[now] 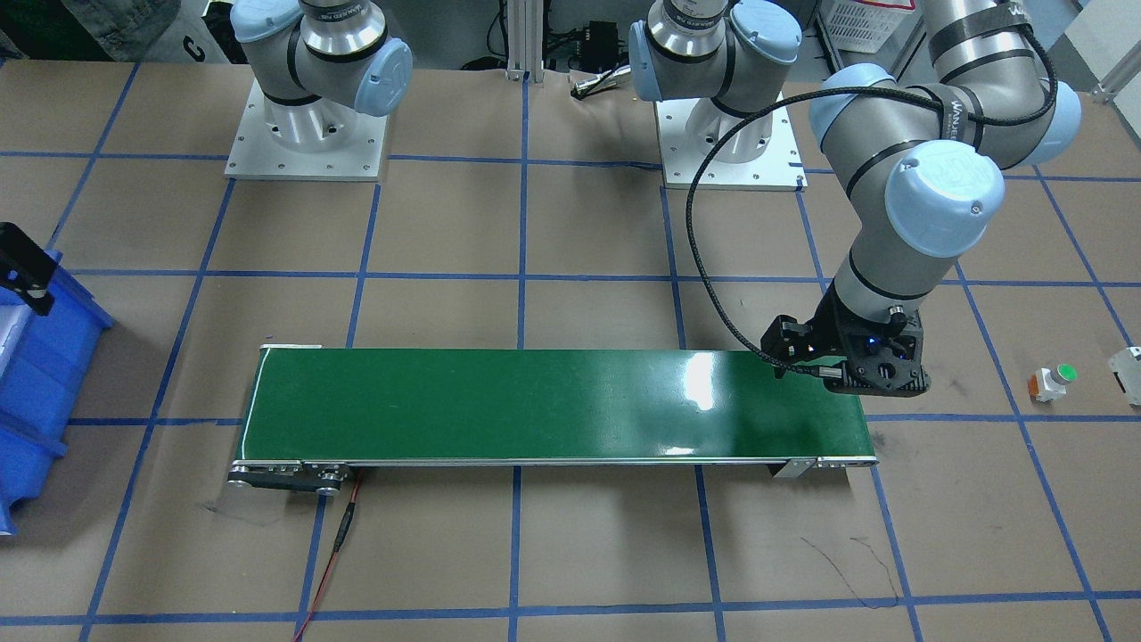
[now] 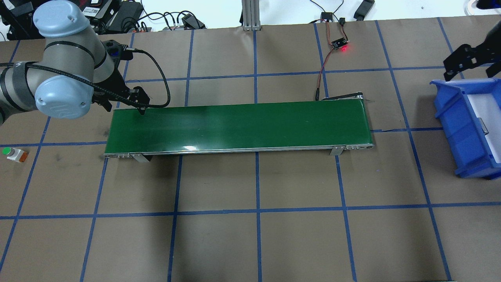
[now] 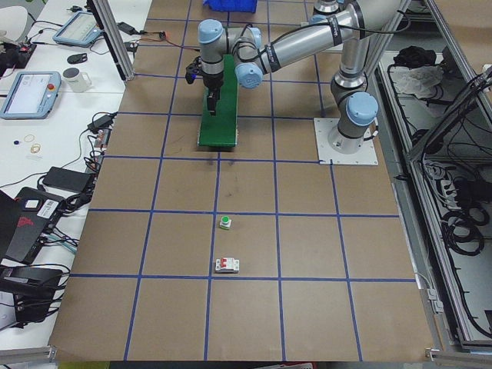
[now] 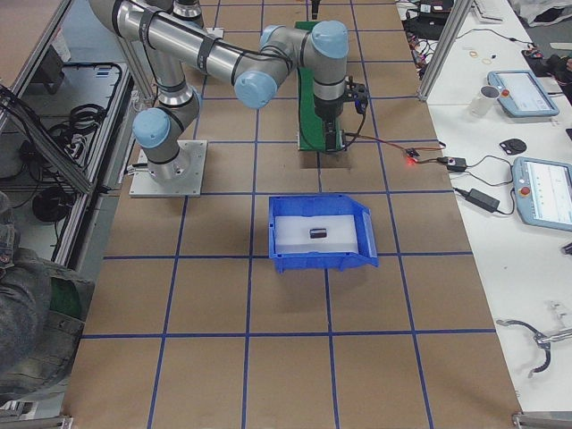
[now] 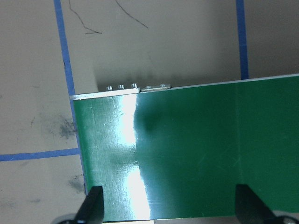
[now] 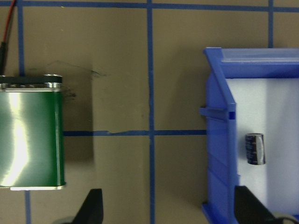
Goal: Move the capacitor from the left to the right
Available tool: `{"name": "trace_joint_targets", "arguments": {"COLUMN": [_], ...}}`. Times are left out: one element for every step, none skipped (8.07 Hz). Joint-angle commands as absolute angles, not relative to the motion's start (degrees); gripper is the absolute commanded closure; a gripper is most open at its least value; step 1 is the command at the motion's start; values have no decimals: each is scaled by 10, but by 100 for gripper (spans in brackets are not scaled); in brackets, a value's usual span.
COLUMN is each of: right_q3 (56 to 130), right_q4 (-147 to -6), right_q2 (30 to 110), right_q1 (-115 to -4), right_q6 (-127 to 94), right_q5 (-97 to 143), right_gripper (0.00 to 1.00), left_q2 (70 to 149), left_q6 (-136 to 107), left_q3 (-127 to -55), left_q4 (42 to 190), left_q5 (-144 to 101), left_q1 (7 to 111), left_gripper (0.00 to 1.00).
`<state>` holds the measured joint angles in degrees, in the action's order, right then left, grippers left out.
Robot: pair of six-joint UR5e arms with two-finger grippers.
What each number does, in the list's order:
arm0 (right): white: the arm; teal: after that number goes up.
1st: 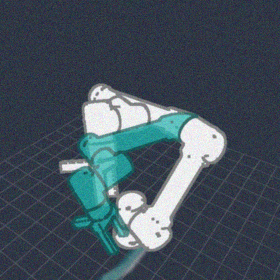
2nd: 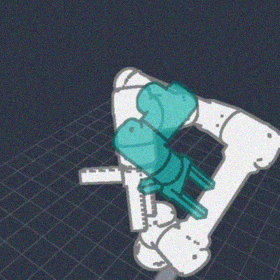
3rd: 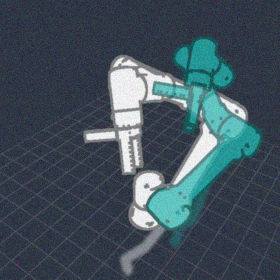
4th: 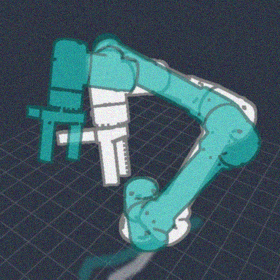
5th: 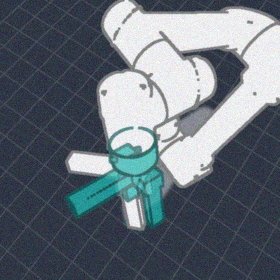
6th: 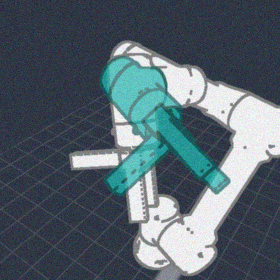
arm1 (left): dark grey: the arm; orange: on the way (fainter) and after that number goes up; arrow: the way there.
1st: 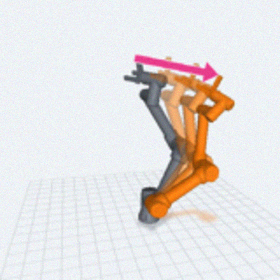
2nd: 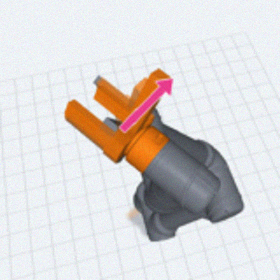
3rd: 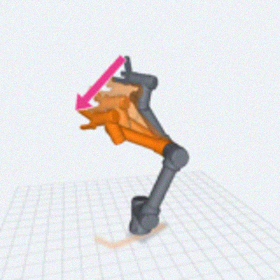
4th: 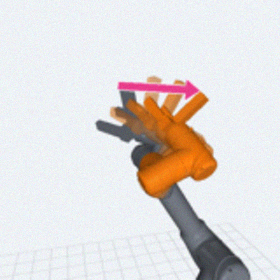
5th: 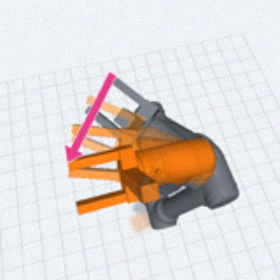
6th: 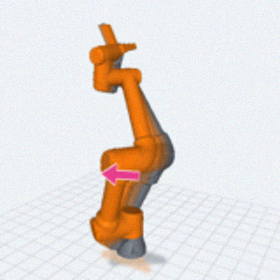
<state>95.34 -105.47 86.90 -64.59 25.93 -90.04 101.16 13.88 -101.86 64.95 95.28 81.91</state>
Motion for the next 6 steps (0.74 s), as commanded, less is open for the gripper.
{"name": "trace_joint_targets", "arguments": {"right_q3": [953, 953, 953, 953, 954, 954], "right_q4": [-1031, -1030, -1030, -1030, -1029, -1029], "right_q2": [890, 894, 895, 895, 895, 896], "right_q1": [-752, -783, -808, -828, -846, -867], "right_q6": [124, 86, 57, 27, 5, -22], "right_q5": [-899, -903, -905, -905, -905, -905], "right_gripper": [0, 0, 0, 0, 0, 0], "left_q2": [1012, 1012, 1012, 1012, 1012, 1012], "left_q6": [139, 139, 140, 146, 146, 145], "left_q3": [-1019, -1019, -1019, -1018, -1018, -1018], "left_q4": [650, 650, 650, 650, 650, 650], "left_q5": [952, 952, 952, 952, 953, 953], "left_q1": [818, 817, 817, 817, 817, 817], "left_gripper": [0, 0, 0, 0, 0, 0]}}
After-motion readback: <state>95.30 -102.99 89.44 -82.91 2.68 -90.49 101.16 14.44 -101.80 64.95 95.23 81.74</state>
